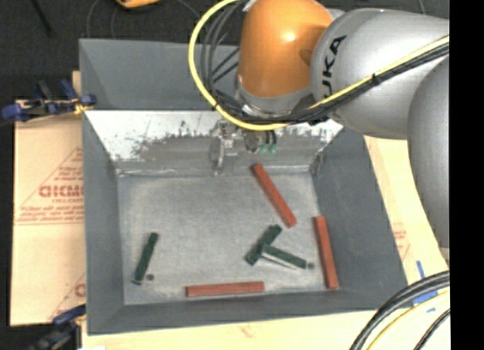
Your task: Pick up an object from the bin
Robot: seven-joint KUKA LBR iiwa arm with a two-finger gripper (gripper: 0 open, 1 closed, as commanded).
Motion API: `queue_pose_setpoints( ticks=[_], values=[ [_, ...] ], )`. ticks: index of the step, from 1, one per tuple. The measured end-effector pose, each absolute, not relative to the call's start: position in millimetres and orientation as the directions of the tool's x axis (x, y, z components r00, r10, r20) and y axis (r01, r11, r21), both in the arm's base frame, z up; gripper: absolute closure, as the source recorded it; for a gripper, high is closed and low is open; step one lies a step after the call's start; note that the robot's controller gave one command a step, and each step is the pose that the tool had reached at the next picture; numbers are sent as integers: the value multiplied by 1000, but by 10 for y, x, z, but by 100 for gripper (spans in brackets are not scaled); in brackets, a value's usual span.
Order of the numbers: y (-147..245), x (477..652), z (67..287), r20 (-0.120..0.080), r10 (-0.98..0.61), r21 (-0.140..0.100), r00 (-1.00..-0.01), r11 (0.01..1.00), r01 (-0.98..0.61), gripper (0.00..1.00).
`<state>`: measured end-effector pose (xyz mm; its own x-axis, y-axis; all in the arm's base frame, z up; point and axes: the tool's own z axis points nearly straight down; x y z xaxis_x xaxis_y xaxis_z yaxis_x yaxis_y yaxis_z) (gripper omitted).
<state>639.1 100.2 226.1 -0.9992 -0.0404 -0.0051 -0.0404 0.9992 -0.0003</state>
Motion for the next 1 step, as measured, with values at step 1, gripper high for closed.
queue_pose_setpoints(
  ticks=[1],
  values=[
    [1438, 6218, 952, 5, 204, -1, -979, 979, 204, 0]
  ],
)
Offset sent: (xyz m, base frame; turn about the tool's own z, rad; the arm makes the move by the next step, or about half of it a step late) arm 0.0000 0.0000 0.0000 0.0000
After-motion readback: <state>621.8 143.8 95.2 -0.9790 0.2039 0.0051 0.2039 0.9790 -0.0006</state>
